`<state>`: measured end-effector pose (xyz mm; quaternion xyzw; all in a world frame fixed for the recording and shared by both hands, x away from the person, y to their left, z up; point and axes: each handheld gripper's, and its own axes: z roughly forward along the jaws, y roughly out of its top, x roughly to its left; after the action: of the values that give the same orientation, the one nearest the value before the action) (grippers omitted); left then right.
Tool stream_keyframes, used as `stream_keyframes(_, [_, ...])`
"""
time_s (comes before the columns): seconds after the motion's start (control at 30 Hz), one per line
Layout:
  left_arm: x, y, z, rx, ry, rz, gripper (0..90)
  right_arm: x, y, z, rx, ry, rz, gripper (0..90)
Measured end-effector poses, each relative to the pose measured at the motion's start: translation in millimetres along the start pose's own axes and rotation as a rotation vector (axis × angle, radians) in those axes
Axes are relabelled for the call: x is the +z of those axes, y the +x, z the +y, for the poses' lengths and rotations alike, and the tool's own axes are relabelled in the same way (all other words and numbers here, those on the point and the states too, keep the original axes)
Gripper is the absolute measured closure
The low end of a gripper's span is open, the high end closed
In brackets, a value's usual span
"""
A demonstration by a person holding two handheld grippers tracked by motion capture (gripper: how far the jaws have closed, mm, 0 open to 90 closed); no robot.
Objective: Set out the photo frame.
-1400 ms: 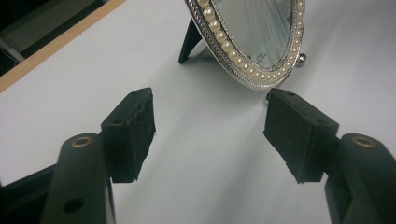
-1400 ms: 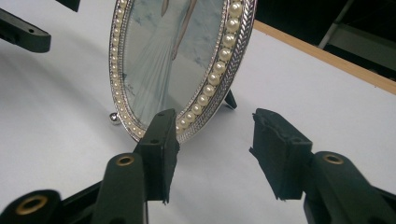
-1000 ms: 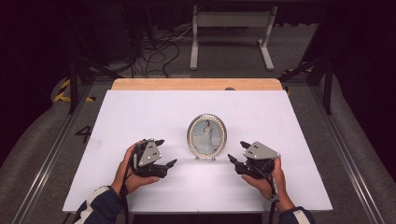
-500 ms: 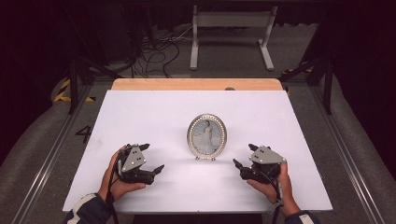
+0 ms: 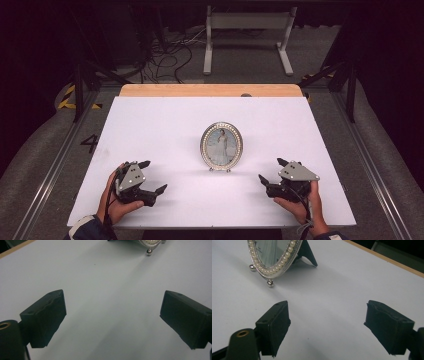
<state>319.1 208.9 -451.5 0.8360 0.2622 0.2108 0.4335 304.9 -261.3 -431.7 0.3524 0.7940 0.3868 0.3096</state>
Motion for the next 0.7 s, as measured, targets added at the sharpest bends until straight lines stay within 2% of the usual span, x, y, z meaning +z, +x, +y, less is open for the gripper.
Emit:
stream_keyframes(0.2, [-11.5, 8.5, -12.8, -0.071, -0.028, 0.006, 6.7, -8.8, -7.5, -13.9, 0.023, 0.006, -0.022, 19.1])
stream_keyframes(0.37, [-20.6, 10.9, -23.0, -0.090, -0.019, 0.021, 6.5, -15.6, -10.6, -22.1, 0.038, 0.007, -0.039, 18.7])
stream_keyframes(0.57, [-33.1, 16.9, -33.0, -0.132, -0.035, 0.031, 6.5, -20.1, -11.6, -31.0, 0.061, 0.021, -0.055, 18.5])
stream_keyframes(0.7, [-38.5, 20.2, -34.9, -0.136, -0.047, 0.049, 6.3, -21.9, -11.7, -36.2, 0.083, 0.025, -0.052, 18.5])
